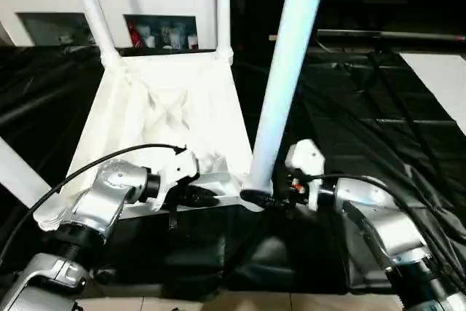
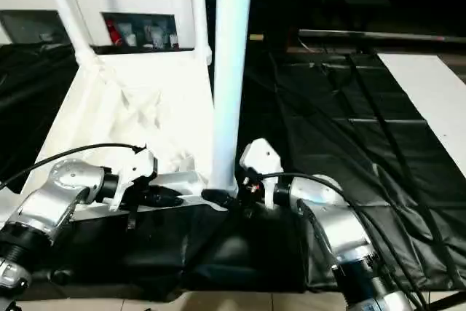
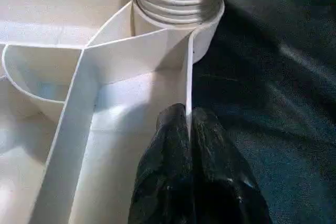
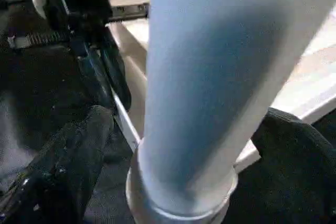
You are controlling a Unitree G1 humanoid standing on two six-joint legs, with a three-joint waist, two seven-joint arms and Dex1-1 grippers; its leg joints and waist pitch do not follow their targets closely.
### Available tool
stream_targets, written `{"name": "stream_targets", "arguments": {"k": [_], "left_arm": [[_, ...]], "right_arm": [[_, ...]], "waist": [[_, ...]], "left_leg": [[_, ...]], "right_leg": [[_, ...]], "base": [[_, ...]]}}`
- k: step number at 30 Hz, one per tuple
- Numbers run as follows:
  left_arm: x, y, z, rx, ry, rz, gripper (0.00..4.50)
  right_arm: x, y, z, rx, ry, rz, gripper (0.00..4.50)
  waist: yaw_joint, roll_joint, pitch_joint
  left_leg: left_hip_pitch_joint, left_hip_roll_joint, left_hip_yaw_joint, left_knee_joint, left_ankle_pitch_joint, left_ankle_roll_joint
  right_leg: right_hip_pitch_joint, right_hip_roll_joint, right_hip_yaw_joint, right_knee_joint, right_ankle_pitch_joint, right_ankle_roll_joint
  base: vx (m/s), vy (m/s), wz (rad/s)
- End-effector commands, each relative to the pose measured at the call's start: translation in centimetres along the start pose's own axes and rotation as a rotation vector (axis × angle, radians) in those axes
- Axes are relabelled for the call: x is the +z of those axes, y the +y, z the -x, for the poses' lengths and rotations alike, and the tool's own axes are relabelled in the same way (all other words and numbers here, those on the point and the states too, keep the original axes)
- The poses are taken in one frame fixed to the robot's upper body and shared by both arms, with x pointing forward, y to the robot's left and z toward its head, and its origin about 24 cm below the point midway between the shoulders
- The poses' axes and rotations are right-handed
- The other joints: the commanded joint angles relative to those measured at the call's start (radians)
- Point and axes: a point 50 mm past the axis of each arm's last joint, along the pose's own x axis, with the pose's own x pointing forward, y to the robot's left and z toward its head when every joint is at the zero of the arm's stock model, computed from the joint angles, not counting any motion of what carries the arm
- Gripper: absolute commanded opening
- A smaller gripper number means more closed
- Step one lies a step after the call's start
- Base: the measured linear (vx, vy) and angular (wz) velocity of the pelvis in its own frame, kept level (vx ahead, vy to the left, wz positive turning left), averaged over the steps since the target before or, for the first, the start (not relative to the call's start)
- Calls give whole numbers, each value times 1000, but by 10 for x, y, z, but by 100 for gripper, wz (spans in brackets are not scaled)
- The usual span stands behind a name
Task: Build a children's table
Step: Rotate leg to tighten
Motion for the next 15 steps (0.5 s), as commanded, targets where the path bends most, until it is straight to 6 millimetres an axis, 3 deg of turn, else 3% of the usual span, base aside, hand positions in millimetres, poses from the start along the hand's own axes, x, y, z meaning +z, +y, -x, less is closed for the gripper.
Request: {"name": "stream_targets", "arguments": {"k": [1,3,5,8,15], "left_arm": [[-7,-4,-6,-30,42,24,1],[-7,-3,-5,-27,43,23,1],[-7,-1,-4,-22,49,20,1],[-6,0,-2,-15,54,17,1],[-6,1,0,-8,55,19,0]], "right_arm": [[4,-3,-1,21,12,31,450],[3,-4,-1,23,15,32,450],[2,-5,-2,22,17,30,450],[0,-8,-3,17,18,33,450],[-2,-15,-6,-7,34,58,376]], "waist": [[-5,-13,-39],[-7,-13,-38],[-9,-19,-34],[-9,-19,-32],[-12,-22,-27]], "left_leg": [[-6,19,10,-83,-169,28],[-4,19,10,-85,-190,25],[-4,21,10,-88,-203,22],[-4,22,9,-89,-202,24],[-6,21,10,-91,-207,25]], "right_leg": [[39,-54,32,-82,-166,-198],[37,-55,32,-85,-207,-194],[34,-56,33,-88,-229,-194],[32,-57,34,-88,-225,-195],[32,-56,34,-90,-237,-194]], "base": [[0,0,0],[0,0,0],[0,0,0],[0,0,0],[0,0,0]]}}
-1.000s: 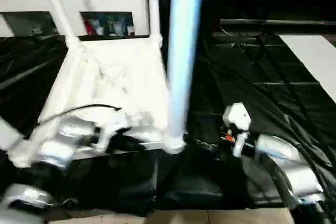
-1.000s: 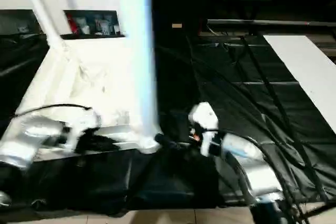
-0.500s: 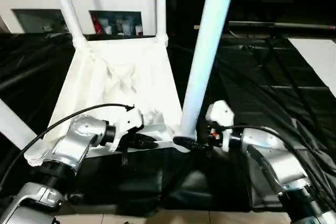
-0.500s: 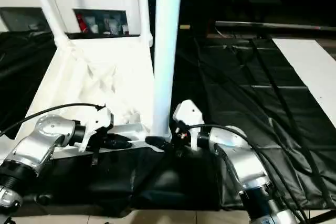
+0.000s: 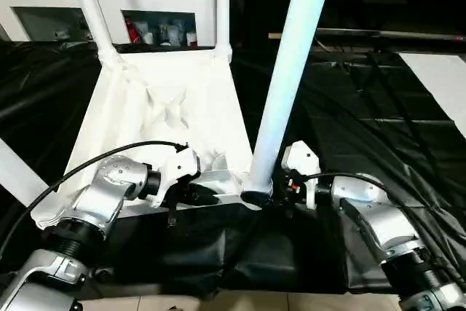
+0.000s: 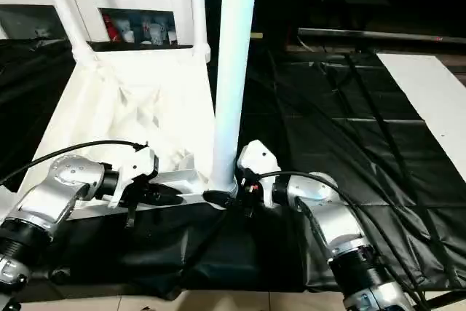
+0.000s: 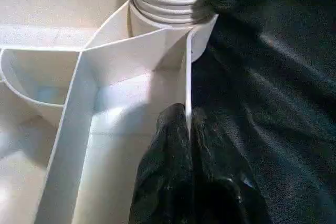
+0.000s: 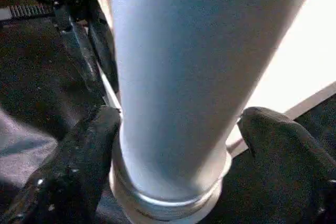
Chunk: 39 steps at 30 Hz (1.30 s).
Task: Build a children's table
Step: Rotate leg to tighten
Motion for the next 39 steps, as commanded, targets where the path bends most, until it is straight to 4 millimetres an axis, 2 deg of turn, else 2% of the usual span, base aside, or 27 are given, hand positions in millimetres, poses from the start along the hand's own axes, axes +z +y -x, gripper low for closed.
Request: {"name": "stream_targets", "arguments": {"k": [1,3,5,11,15,19,22,26,27,28,29,30,31,32,34,35,37,39], "left_arm": [[-10,-2,-3,-5,37,41,0],[-10,-2,-2,-3,38,41,0],[-10,-1,0,3,39,40,0],[-11,-2,2,2,47,44,0],[-13,-3,3,0,58,50,0],[-18,-2,1,49,76,64,0],[-18,-1,1,59,76,65,0],[-18,-1,1,59,76,65,0],[-18,1,-1,92,76,75,0],[-10,6,-15,175,47,105,0],[-2,11,-26,247,21,132,0],[-2,11,-26,247,21,132,0],[10,16,-38,316,-12,157,0],[13,17,-40,327,-19,159,0],[27,19,-49,326,-64,150,0],[28,19,-50,320,-68,146,0],[32,18,-50,299,-65,123,0],[30,20,-47,330,-41,127,0]], "right_arm": [[3,-5,0,-8,6,37,376],[2,-5,-1,-8,11,49,343],[3,-7,-2,-13,1,41,336],[2,-8,-4,-5,0,48,277],[-2,-6,-3,0,10,46,267],[-9,-7,-4,-78,10,-23,265],[-10,-8,-5,-92,8,-33,265],[-10,-8,-5,-92,8,-33,265],[-12,-9,-6,-139,0,-65,265],[-11,-13,-22,-272,-42,-142,265],[-9,-14,-38,-371,-66,-200,265],[-9,-14,-38,-371,-66,-200,265],[-4,-13,-56,-450,-85,-252,264],[-3,-13,-59,-459,-87,-259,263],[6,-9,-72,-454,-104,-270,263],[7,-8,-74,-450,-107,-271,262],[11,-7,-77,-442,-114,-262,262],[10,-10,-76,-475,-108,-270,262]], "waist": [[-7,-11,-34],[-7,-10,-33],[-9,-14,-30],[-12,-15,-28],[-14,-15,-23],[-18,-19,-12],[-22,-19,-12],[-23,-19,-13],[-24,-20,-11],[-25,-13,-1],[-30,-14,-3],[-36,-16,-1],[-34,-24,-3],[-35,-20,-3],[-34,-25,1],[-34,-24,1],[-32,-23,-3],[-32,-23,-5]], "left_leg": [[-6,22,9,-89,-207,26],[-4,23,9,-89,-212,24],[-7,23,9,-92,-211,26],[-5,24,11,-94,-202,27],[-5,26,10,-97,-221,24],[-5,26,10,-103,-248,21],[-3,26,8,-107,-262,14],[-4,27,11,-108,-224,25],[-5,28,12,-108,-220,27],[-7,27,12,-111,-224,23],[-7,27,15,-111,-229,15],[-6,23,11,-113,-246,-9],[-7,21,8,-113,-243,-17],[-5,22,8,-113,-239,-16],[-9,22,8,-115,-223,-2],[-7,22,10,-114,-218,1],[-9,23,13,-110,-164,14],[-10,21,16,-107,-125,21]], "right_leg": [[35,-56,34,-89,-245,-190],[33,-57,35,-92,-258,-189],[33,-56,35,-91,-251,-188],[33,-57,36,-93,-235,-198],[31,-57,37,-95,-258,-198],[25,-57,38,-103,-317,-181],[24,-59,38,-108,-364,-165],[26,-57,38,-107,-305,-175],[25,-57,38,-106,-294,-178],[20,-56,39,-108,-294,-179],[20,-56,40,-108,-297,-184],[18,-59,38,-111,-358,-185],[23,-61,37,-113,-419,-158],[20,-63,39,-116,-426,-155],[20,-59,39,-117,-403,-142],[19,-59,40,-117,-384,-142],[24,-55,38,-106,-249,-161],[29,-52,37,-99,-155,-182]], "base": [[0,0,0],[0,0,0],[0,0,0],[0,0,0],[0,0,0],[0,0,0],[0,0,0],[0,0,0],[0,0,0],[0,0,0],[0,0,0],[0,0,0],[0,0,0],[0,0,0],[0,0,0],[0,0,0],[0,0,0],[0,0,0]]}}
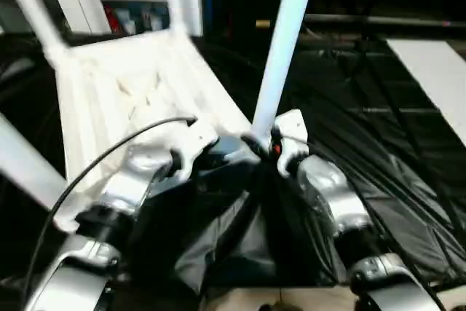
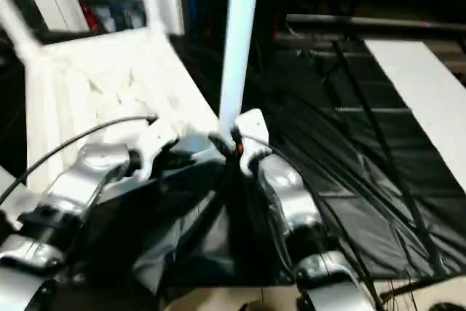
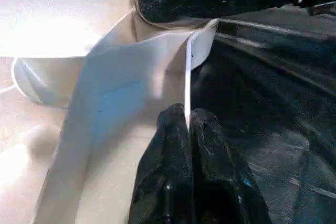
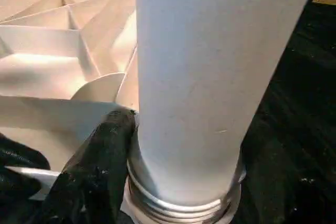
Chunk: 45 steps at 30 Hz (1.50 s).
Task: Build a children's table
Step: Rotate leg to tighten
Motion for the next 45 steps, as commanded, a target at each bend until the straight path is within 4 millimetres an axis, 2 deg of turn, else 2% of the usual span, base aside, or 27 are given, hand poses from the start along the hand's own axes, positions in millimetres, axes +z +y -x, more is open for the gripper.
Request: {"name": "stream_targets", "arguments": {"k": [1,3,4,7,9,13,14,15,18,21,25,27,28,29,30,32,33,35,38,42,45], "left_arm": [[-9,-14,-14,-41,25,39,0],[-9,-13,-17,25,56,64,0],[-9,-13,-19,48,63,74,0],[-3,-18,-30,104,51,107,0],[-1,-21,-35,112,46,109,0],[-4,-26,-38,79,62,81,0],[-5,-26,-37,69,73,73,0],[-8,-25,-33,53,86,61,0],[-15,-23,-25,27,114,48,0],[-19,-21,-14,-3,118,31,0],[-23,-21,3,-82,108,-30,0],[-26,-23,15,-152,100,-39,0],[-26,-24,17,-173,90,-50,0],[-25,-26,22,-216,74,-68,0],[-27,-27,34,-288,64,-86,0],[-28,-28,43,-346,66,-89,0],[-25,-28,48,-379,49,-83,0],[-23,-28,50,-388,41,-78,0],[-22,-30,55,-437,41,-75,0],[-26,-28,60,-446,68,-90,0],[-26,-27,61,-450,67,-88,0]], "right_arm": [[-11,28,-9,90,48,-67,262],[-14,23,-11,5,71,-87,262],[-15,23,-13,-25,76,-96,262],[-17,31,-15,-44,84,-150,262],[-17,36,-16,-17,81,-160,262],[-9,45,-15,89,18,-201,262],[-7,45,-14,113,0,-194,297],[-4,43,-12,132,-22,-177,332],[2,39,-7,171,-56,-146,336],[8,30,0,199,-76,-119,366],[11,15,18,279,-79,-24,396],[10,7,31,345,-58,43,396],[9,6,34,364,-53,57,396],[8,3,41,407,-42,87,396],[4,-2,55,503,-8,148,396],[1,-5,64,570,24,194,396],[1,-9,68,601,35,209,396],[1,-10,69,613,35,214,396],[3,-10,73,678,48,214,396],[4,-13,74,712,57,218,396],[5,-13,73,724,58,207,396]], "waist": [[-3,-2,-35],[-6,2,-36],[-6,4,-33],[-6,1,-36],[-3,2,-37],[1,2,-44],[3,3,-47],[4,2,-50],[2,2,-53],[-1,5,-58],[-1,7,-63],[0,6,-64],[-1,7,-64],[-1,11,-63],[3,9,-65],[6,10,-64],[7,10,-61],[7,8,-61],[8,10,-59],[9,6,-56],[9,6,-55]], "left_leg": [[-14,18,9,-66,-120,33],[-12,20,10,-67,-124,25],[-8,21,10,-71,-156,16],[-5,24,11,-72,-193,8],[-2,24,12,-72,-193,10],[-5,23,14,-68,-152,23],[-5,23,14,-67,-140,29],[-8,23,13,-65,-119,42],[-12,23,13,-63,-100,54],[-10,25,15,-58,-68,60],[-7,23,18,-50,-24,75],[-8,22,19,-48,-11,80],[-6,23,21,-47,-10,86],[-4,24,21,-47,-18,88],[-5,25,21,-46,-25,90],[-2,25,22,-44,-25,103],[5,25,26,-43,-23,114],[2,25,26,-43,-20,117],[1,30,24,-44,-51,111],[0,26,26,-41,-69,110],[2,28,25,-43,-88,96]], "right_leg": [[38,-54,37,-79,-132,-188],[40,-54,35,-75,-98,-209],[37,-53,34,-80,-136,-211],[37,-54,37,-84,-178,-202],[35,-53,37,-84,-162,-198],[43,-54,36,-79,-83,-201],[46,-54,36,-76,-56,-207],[51,-55,34,-73,-13,-214],[56,-57,33,-68,17,-226],[60,-55,32,-63,60,-244],[64,-50,32,-55,154,-262],[68,-47,32,-50,190,-269],[64,-47,32,-49,206,-272],[61,-47,31,-49,201,-278],[66,-48,32,-48,197,-279],[63,-44,31,-46,209,-279],[55,-42,31,-46,215,-296],[57,-43,30,-43,212,-305],[56,-50,29,-45,143,-313],[55,-50,30,-48,104,-307],[54,-52,31,-50,54,-299]], "base": [[0,0,0],[0,0,0],[0,0,0],[0,0,0],[0,0,0],[0,0,0],[0,0,0],[0,0,0],[0,0,0],[0,0,0],[0,0,0],[0,0,0],[0,0,0],[0,0,0],[0,0,0],[0,0,0],[0,0,0],[0,0,0],[0,0,0],[0,0,0],[0,0,0]]}}
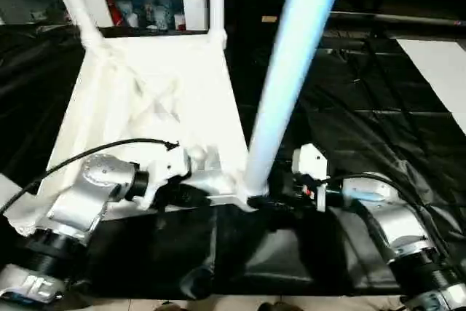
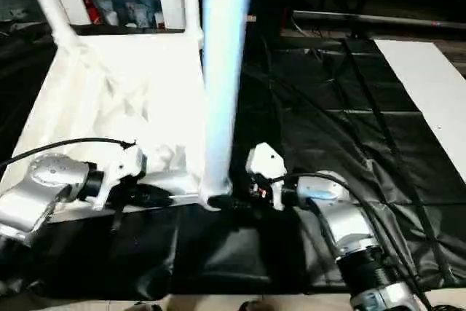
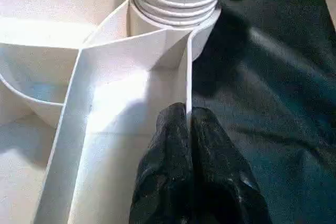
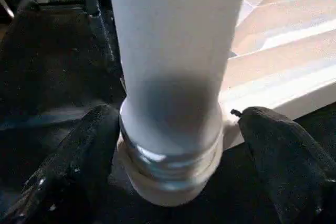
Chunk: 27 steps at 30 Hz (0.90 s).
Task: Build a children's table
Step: Rotate leg to tighten
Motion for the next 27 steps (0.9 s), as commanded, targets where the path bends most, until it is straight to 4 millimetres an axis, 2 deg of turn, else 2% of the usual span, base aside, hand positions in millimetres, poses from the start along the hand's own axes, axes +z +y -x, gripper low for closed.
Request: {"name": "stream_targets", "arguments": {"k": [1,3,7,10,12,15,16,23,27], "left_arm": [[0,-7,-6,-77,-10,1,0],[0,-6,-5,-76,-10,5,0],[1,-6,-5,-74,-11,8,0],[0,-6,-7,-79,-8,8,0],[0,-6,-7,-83,-6,8,0],[0,-7,-7,-84,-6,8,0],[0,-7,-7,-84,-6,8,0],[-1,-7,-7,-87,2,12,0],[-2,-8,-7,-92,6,17,0]], "right_arm": [[7,-5,1,15,-6,20,396],[5,-7,1,26,1,13,396],[5,-8,0,29,3,4,353],[2,-8,-3,39,18,1,339],[1,-8,-4,48,23,-2,309],[0,-7,-6,52,30,-3,297],[-1,-8,-6,53,34,-3,275],[-6,-8,-7,48,74,15,260],[-9,-9,-7,37,85,9,260]], "waist": [[0,7,-60],[-2,6,-62],[0,5,-62],[-1,5,-60],[-2,3,-59],[-1,4,-60],[-2,4,-60],[-4,5,-57],[-4,5,-58]], "left_leg": [[3,16,9,-56,-77,82],[2,13,9,-52,-40,93],[1,12,10,-49,-18,111],[0,14,9,-51,-39,107],[0,13,9,-51,-46,101],[1,14,9,-50,-43,100],[0,13,8,-50,-41,100],[1,14,9,-51,-68,91],[1,13,8,-51,-63,90]], "right_leg": [[56,-52,33,-49,72,-298],[57,-49,32,-42,132,-307],[58,-50,31,-39,174,-316],[58,-51,30,-42,136,-316],[59,-51,31,-43,114,-313],[58,-51,31,-42,116,-312],[58,-51,31,-41,121,-313],[56,-52,31,-45,81,-311],[56,-51,31,-44,92,-311]], "base": [[0,0,0],[0,0,0],[0,0,0],[0,0,0],[0,0,0],[0,0,0],[0,0,0],[0,0,0],[0,0,0]]}}
